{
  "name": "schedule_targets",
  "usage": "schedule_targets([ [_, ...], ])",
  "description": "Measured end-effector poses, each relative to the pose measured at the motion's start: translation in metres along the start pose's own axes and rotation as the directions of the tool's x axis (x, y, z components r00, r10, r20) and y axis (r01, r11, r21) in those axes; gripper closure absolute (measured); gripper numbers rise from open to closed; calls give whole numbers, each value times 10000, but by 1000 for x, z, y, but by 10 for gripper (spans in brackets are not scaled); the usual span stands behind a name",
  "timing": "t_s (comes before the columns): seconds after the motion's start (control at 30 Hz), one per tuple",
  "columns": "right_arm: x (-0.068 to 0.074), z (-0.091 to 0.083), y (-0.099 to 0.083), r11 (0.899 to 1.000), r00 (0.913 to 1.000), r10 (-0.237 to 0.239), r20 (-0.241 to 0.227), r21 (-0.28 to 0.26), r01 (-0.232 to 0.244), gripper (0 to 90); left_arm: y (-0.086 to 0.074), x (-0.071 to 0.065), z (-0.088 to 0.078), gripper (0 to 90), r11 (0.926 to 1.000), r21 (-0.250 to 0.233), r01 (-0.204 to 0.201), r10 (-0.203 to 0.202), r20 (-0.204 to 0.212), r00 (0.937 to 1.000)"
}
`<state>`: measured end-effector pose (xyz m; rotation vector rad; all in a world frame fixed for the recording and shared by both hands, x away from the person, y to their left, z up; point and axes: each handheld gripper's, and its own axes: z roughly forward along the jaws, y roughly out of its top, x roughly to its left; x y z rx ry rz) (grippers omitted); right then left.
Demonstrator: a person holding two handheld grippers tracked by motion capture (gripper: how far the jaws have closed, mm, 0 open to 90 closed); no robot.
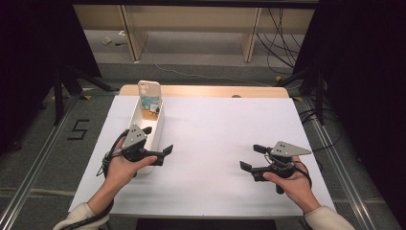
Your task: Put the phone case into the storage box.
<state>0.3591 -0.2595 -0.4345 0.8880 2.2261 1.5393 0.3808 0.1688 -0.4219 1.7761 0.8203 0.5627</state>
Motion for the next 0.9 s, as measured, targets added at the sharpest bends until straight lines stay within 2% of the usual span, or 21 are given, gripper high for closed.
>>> schedule_targets([
  [0.4,0,0,0,10000,10000,-2,12,-1,2,155,-6,-4,2,0,9999,127,-18,16,142,9999],
  [0.9,-1,0,0,10000,10000,-7,45,-43,7,155,-7,-2,1,0,9999,122,60,-60,51,10000],
])
